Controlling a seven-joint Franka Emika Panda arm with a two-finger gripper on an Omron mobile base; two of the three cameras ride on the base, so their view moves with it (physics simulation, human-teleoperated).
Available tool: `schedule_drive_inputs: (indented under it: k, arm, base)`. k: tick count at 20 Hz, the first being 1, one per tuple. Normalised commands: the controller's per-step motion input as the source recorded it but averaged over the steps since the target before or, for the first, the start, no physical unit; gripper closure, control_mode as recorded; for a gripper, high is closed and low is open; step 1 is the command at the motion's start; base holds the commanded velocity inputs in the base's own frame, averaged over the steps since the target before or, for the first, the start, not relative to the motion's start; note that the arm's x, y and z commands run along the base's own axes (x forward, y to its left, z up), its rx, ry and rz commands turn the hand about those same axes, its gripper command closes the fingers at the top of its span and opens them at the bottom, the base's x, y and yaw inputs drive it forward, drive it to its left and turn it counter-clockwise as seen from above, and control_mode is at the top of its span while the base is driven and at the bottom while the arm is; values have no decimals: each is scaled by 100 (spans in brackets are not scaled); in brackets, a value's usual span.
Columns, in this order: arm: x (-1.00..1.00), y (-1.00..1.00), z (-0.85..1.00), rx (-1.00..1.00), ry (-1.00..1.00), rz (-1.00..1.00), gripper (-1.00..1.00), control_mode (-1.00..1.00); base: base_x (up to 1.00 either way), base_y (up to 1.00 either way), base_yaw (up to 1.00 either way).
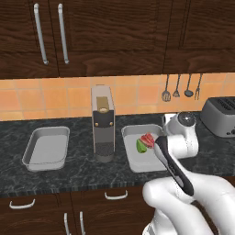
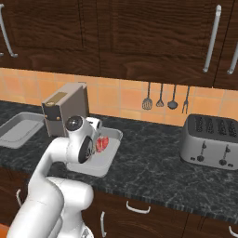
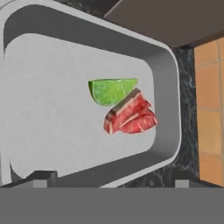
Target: Place one lemon wedge and one steak in each tupperware on the nearby counter, to pack two identical lunches.
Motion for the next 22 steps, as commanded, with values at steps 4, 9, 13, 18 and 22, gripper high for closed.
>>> schedule_drive_inputs:
  k: [4,9,13,18,22]
  arm:
    - [-91,-2,35,2,-38,-13,-100,-100]
    - [-26,17,37,14,-51,-53,-100,-100]
    - [-13,4,-12,33,-47,-59,-100,-100]
    - [-32,1,-60,52,-48,-53,-100,-100]
    - [-100,12,-41,65,-19,-35,-100,-100]
  base:
    - [0,0,0]
    - [0,0,0]
    - [0,0,0]
    - [0,0,0]
    - [0,0,0]
